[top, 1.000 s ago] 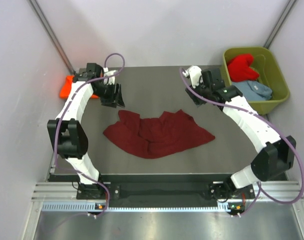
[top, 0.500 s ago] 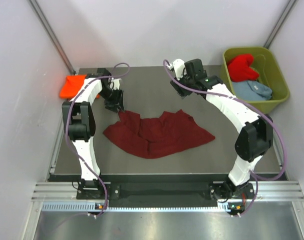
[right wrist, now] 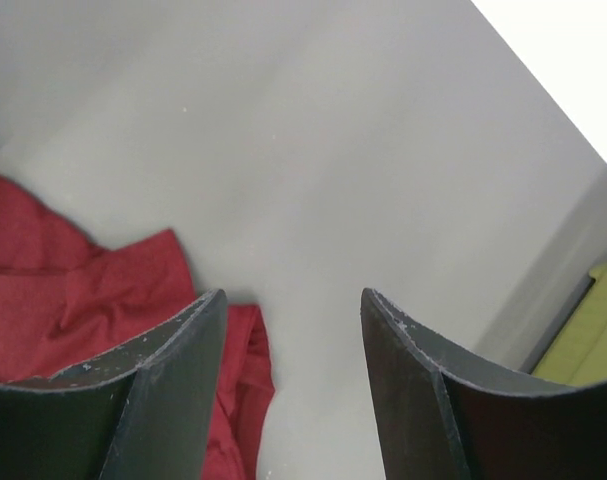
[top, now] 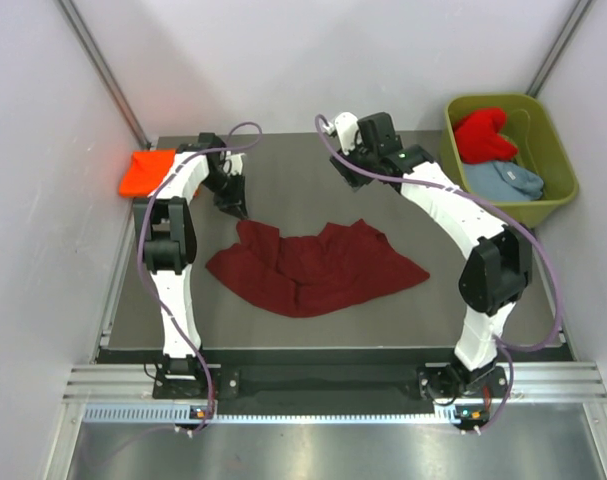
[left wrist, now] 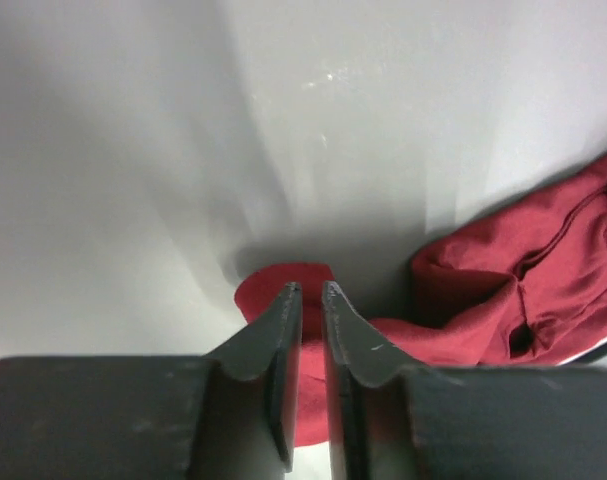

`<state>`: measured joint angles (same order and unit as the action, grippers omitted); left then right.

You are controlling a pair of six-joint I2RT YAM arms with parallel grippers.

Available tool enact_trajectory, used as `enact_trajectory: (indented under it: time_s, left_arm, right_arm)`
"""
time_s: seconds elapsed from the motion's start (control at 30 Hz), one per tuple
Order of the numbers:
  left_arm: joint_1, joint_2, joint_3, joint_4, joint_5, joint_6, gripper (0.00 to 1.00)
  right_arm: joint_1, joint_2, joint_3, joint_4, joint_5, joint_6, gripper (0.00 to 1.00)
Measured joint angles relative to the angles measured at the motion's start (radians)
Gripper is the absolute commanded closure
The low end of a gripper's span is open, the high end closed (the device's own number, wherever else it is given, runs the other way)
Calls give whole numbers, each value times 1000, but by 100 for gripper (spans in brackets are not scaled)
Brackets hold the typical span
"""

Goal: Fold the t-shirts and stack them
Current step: Flatten the tshirt out

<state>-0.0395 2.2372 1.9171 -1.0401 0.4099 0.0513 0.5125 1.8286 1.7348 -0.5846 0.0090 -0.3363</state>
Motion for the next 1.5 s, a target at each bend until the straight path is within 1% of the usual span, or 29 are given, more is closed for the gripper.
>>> enact_trajectory:
  time_s: [0.03,0.07,0.1,0.13,0.2,0.23,0.37,0.5,0.63,0.77,0.8,0.87,0.9,0.93,0.97,1.0,1.03,1.1,1.13,1.17,1.2,1.23,1.4,1.5]
  left_arm:
    - [0,0,0,-2,4,3,79]
    - [0,0,0,-2,8,4,73]
    - [0,0,0,-3,12,6,64]
    - [0,0,-1,-4,14,6,46]
    - [0,-6,-3,-6,14,8,36]
    - [1,-11,-7,-7,14,5,33]
    - [6,-63,-28,-10,12,4,33]
    - [9,-126,-70,-8,25,4,34]
    - [11,-133,-102,-10,43,4,37]
    - [11,-123,-108,-20,48,5,41]
    - [11,-118,-108,-19,51,5,41]
    - [11,-105,-108,-20,58,4,47]
    - [11,-96,-107,-20,63,3,51]
    - [11,-85,-107,-20,68,2,56]
    - [11,-75,-107,-20,71,0,62]
    - [11,-65,-107,-20,73,0,65]
    - [11,-56,-107,-21,74,1,68]
    - [11,-44,-107,-22,75,2,74]
    - [11,-40,-107,-23,77,2,78]
    - [11,-38,-107,-23,78,2,88]
    - [11,-37,-107,-23,80,1,95]
    - [11,-37,-106,-23,82,-1,100]
    - [11,-37,-93,-26,92,0,100]
    - [10,-34,-42,-38,93,0,100]
  right_arm:
    - [3,3,2,1,1,0,43]
    - [7,8,2,3,2,0,42]
    - [11,12,2,0,2,0,42]
    - [13,14,0,0,-3,4,41]
    - [15,16,-14,1,-23,13,39]
    - [15,16,-24,-1,-40,17,39]
    - [15,60,-55,-15,-85,26,37]
    - [15,166,-57,-53,-111,22,37]
    - [14,249,-51,-107,-118,8,38]
    - [14,266,-51,-143,-126,-4,39]
    - [14,265,-50,-143,-130,-5,39]
    - [14,265,-50,-144,-136,-7,44]
    - [14,265,-50,-147,-139,-10,49]
    - [14,265,-50,-148,-142,-13,60]
    - [14,265,-50,-150,-147,-19,67]
    - [14,265,-50,-153,-152,-22,72]
    - [14,265,-50,-158,-157,-25,82]
    - [14,265,-50,-166,-166,-31,92]
    - [14,265,-50,-168,-169,-32,100]
    - [14,265,-50,-171,-171,-36,100]
    - [14,265,-50,-172,-173,-35,100]
    - [14,265,-50,-173,-175,-36,100]
    - [12,265,-25,-192,-175,-39,100]
    - [1,265,51,-200,-170,-40,100]
